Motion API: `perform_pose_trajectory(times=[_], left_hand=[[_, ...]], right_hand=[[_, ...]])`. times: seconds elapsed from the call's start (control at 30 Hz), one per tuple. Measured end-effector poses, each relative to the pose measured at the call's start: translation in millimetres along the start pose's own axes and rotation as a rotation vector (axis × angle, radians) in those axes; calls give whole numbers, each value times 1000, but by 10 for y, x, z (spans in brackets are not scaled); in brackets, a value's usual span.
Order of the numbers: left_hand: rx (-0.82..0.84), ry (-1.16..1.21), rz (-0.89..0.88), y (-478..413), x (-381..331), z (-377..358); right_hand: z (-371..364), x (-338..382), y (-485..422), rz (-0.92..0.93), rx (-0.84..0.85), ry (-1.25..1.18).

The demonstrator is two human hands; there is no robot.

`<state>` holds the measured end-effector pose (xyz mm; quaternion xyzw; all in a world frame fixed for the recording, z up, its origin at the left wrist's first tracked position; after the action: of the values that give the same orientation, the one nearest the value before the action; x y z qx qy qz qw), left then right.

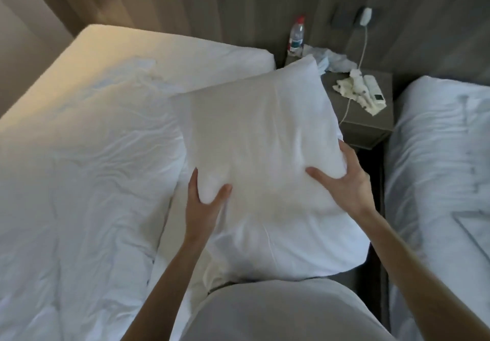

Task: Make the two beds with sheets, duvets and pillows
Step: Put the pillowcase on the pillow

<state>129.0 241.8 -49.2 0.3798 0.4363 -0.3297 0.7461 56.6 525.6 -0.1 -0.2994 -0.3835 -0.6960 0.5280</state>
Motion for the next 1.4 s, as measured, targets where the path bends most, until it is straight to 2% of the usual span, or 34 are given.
perform_pose_trajectory(times=[0.2,0.43,0.57,0.83,0.97,1.23,1.33,1.4], left_hand=[[193,-96,-51,480,-115,-735],[322,-110,-107,1458,-384,-1979],[448,-88,-190,1981,-639,-2703],[808,-86,-455,2887,-1580,-4208],[969,-84,-580,3174,-2029,-5015],[1210,23,-757,3739,-2675,-6493],[1360,-32,-845,4002,-2919,-7004],[1464,-179,-942,4138,-3013,-7456]], right_hand=[[801,-810,529,-123,-130,-78],[2030,-1744,1228,-257,-316,-115],[2701,-2103,1662,-285,-514,-97],[4064,-2433,2037,-367,-991,-5],[4629,-2568,2027,-440,-1190,-35],[5499,-2796,1979,-531,-1436,7],[5837,-2962,1910,-548,-1569,14],[6063,-3161,1860,-542,-1636,6]])
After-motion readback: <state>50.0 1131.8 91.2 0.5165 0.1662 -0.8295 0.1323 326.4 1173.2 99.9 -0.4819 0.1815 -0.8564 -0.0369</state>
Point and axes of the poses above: each hand's wrist, its own y-axis away from the middle knuckle, its own z-axis out of the back of the hand, x = y × z, the point moved 2 cm from there along -y, towards the middle knuckle
